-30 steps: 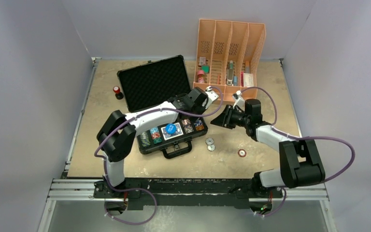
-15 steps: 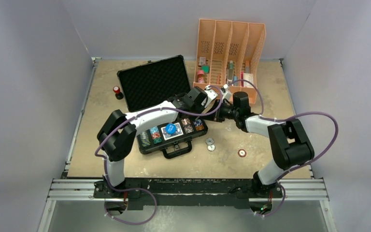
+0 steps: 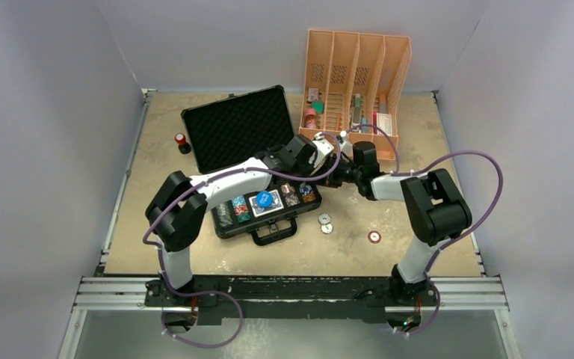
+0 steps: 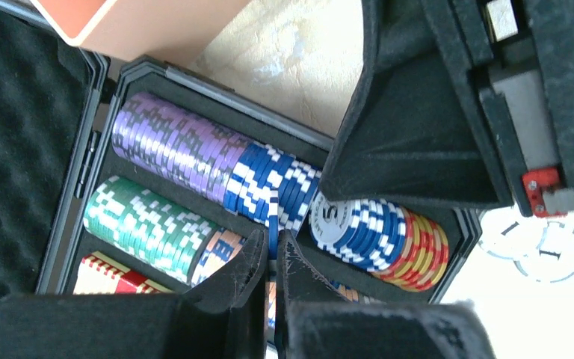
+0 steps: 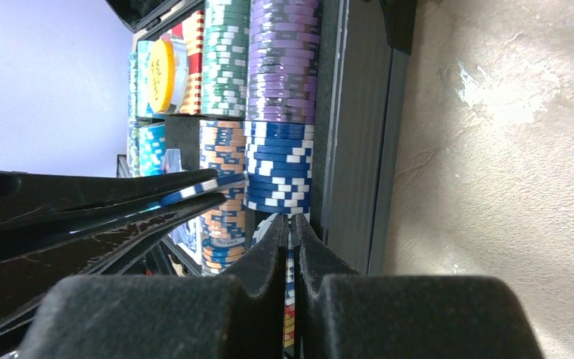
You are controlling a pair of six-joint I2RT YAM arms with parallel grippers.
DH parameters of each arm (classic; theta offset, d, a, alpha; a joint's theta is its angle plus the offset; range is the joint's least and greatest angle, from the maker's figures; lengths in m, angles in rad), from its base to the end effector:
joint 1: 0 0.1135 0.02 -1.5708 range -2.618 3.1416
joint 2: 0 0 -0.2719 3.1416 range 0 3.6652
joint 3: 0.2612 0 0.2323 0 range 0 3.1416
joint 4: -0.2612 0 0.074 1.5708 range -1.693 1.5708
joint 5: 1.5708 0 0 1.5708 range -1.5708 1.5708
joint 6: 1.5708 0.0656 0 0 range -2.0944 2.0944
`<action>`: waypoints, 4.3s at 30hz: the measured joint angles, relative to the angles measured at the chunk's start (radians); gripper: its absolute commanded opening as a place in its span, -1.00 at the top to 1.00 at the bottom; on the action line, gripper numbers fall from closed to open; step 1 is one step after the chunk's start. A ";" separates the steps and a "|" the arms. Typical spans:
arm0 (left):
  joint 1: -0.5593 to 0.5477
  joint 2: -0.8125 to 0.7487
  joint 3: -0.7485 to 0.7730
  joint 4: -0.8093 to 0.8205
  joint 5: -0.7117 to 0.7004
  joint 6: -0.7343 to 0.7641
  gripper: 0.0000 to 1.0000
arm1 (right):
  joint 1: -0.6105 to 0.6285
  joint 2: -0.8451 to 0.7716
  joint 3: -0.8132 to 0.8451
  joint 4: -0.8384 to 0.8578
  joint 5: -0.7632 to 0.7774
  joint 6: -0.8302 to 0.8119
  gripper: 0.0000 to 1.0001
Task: Pack up texas hold em set
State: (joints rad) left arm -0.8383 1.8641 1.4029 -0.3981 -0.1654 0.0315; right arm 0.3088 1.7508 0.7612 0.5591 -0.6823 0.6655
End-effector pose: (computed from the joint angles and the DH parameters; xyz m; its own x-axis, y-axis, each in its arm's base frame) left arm 0.2868 -0.3027 0.2226 -0.4854 0.5861 -0.6487 0.6771 0.7214 0.1452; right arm 0.3262 0.1475 0.1742 -0.7955 0.2493 -0.5523 -0.3695 0.5230 0.7681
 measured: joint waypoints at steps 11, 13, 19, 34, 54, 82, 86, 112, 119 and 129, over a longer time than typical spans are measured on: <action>0.013 -0.041 -0.064 -0.017 0.079 0.017 1.00 | 0.001 0.024 0.003 0.009 -0.004 0.030 0.86; 0.014 -0.047 -0.074 -0.010 0.095 0.018 1.00 | 0.001 0.024 0.003 0.008 -0.004 0.031 0.85; 0.019 -0.055 -0.084 -0.006 0.136 0.019 1.00 | 0.001 0.024 0.003 0.005 -0.005 0.031 0.81; 0.018 -0.125 -0.129 0.031 0.126 0.016 1.00 | 0.002 0.023 0.009 -0.006 0.002 0.034 0.84; 0.015 -0.048 -0.116 0.053 0.109 0.005 0.64 | 0.006 0.001 0.009 -0.039 0.032 0.036 0.66; 0.012 -0.503 -0.305 0.190 -0.058 -0.252 -0.17 | -0.013 -0.471 -0.034 -0.702 0.652 -0.051 -0.52; 0.012 -0.674 -0.396 0.213 -0.142 -0.333 -0.28 | -0.003 -0.539 -0.034 -0.813 0.746 -0.052 -0.50; 0.011 -0.915 -0.500 0.179 -0.368 -0.467 -0.31 | 0.431 -0.233 0.036 -0.877 0.955 0.018 -0.35; 0.010 -0.914 -0.500 0.179 -0.372 -0.467 -0.31 | 0.431 -0.211 0.050 -0.854 0.953 -0.013 0.06; 0.006 -0.905 -0.500 0.172 -0.384 -0.467 -0.32 | 0.431 -0.219 0.058 -0.890 0.946 -0.013 0.15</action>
State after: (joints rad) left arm -0.8326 0.9592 0.9028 -0.2264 -0.5495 -0.4351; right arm 0.7395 1.5322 0.8188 -0.3305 0.2634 0.6525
